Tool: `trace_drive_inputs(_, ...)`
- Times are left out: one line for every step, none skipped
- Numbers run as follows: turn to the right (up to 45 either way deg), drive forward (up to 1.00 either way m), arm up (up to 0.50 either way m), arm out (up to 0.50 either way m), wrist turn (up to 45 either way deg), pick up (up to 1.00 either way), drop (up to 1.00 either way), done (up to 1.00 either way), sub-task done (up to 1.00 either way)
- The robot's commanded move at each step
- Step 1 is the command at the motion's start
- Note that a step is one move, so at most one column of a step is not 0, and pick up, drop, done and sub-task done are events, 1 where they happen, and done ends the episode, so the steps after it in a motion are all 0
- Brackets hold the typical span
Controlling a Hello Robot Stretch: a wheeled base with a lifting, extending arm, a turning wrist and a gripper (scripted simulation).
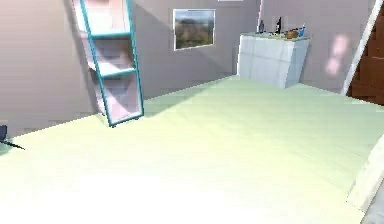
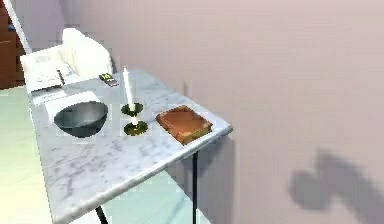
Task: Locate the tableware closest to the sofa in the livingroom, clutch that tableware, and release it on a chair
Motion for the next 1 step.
trace_drive_inputs(-45.0, 0.00, 0.00, 0.00, 0.0, 0.00, 0.00, 0.00, 0.00)
